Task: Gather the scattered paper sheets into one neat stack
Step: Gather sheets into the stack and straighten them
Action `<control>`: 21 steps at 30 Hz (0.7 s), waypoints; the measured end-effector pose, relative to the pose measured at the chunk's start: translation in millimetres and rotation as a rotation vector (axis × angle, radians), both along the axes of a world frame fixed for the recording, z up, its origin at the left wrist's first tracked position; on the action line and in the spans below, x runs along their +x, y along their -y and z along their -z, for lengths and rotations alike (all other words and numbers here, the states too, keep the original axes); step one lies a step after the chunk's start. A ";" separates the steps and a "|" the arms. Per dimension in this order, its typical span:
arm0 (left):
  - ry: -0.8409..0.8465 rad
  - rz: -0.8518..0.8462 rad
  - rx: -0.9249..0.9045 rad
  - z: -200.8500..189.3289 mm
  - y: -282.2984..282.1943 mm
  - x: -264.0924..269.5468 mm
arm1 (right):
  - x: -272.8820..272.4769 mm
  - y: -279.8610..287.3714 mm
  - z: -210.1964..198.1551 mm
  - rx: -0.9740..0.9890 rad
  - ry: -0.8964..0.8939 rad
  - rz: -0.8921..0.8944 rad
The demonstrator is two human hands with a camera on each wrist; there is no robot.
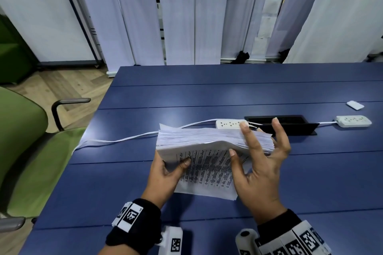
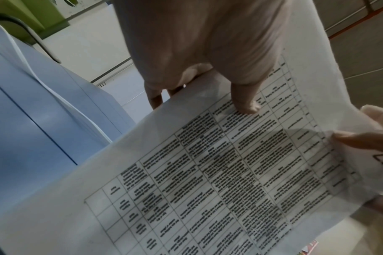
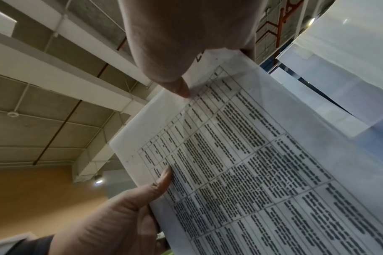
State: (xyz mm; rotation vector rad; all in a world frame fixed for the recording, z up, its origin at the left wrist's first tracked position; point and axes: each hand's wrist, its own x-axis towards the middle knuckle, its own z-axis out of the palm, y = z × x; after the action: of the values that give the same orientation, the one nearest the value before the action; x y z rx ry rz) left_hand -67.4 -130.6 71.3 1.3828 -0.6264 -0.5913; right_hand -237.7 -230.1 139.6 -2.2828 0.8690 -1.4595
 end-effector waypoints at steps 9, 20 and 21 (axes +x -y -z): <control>0.002 -0.007 0.032 8.5 4.7 4.4 | 0.3 6.3 9.3 0.058 -0.042 -0.020; 0.016 -0.046 -0.057 16.9 16.0 9.5 | -1.4 31.3 27.3 0.880 0.373 -0.295; 0.013 -0.061 -0.065 17.1 16.9 9.4 | 0.2 34.9 35.8 0.954 0.333 -0.301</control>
State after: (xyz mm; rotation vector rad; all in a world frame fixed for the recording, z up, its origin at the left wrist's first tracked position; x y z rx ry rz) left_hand -57.9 -147.5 54.3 1.3409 -0.6064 -0.5091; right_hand -237.5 -265.0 103.8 -1.3423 0.8186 -0.9376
